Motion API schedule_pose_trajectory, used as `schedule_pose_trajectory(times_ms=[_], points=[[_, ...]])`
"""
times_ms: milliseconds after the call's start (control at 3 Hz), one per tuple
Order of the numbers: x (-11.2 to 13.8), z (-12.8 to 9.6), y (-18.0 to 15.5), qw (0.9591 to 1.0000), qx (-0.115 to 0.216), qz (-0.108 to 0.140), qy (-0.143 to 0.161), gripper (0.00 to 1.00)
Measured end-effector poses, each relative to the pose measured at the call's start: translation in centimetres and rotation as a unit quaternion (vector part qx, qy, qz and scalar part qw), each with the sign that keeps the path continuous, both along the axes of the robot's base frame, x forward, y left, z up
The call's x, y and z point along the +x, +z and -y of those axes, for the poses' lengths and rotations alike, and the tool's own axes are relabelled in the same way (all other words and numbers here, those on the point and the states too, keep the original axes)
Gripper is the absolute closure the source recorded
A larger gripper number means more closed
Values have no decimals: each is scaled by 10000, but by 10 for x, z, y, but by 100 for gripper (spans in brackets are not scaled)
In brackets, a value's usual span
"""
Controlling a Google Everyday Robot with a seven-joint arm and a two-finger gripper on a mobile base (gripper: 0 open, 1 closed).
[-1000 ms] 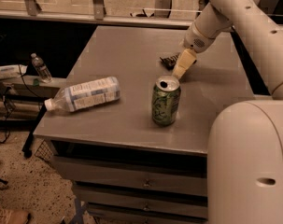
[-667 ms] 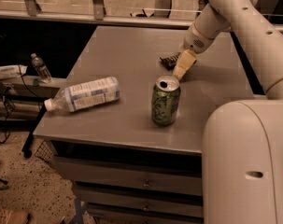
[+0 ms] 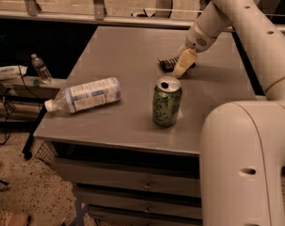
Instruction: Move rxbar chocolate near green can
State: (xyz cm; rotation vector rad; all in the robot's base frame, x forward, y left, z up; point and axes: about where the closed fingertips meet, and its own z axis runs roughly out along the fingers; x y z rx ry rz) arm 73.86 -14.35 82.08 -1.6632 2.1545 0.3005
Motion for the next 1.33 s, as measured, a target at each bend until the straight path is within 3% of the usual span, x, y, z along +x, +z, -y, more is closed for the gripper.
schedule_pose_trajectory(times_ms=[667,1000,1333], points=[[0,2,10,10000,-3,6,-8,87],[0,2,10,10000,-3,6,-8,100],[-12,15,36,9997,-46,236,65,100]])
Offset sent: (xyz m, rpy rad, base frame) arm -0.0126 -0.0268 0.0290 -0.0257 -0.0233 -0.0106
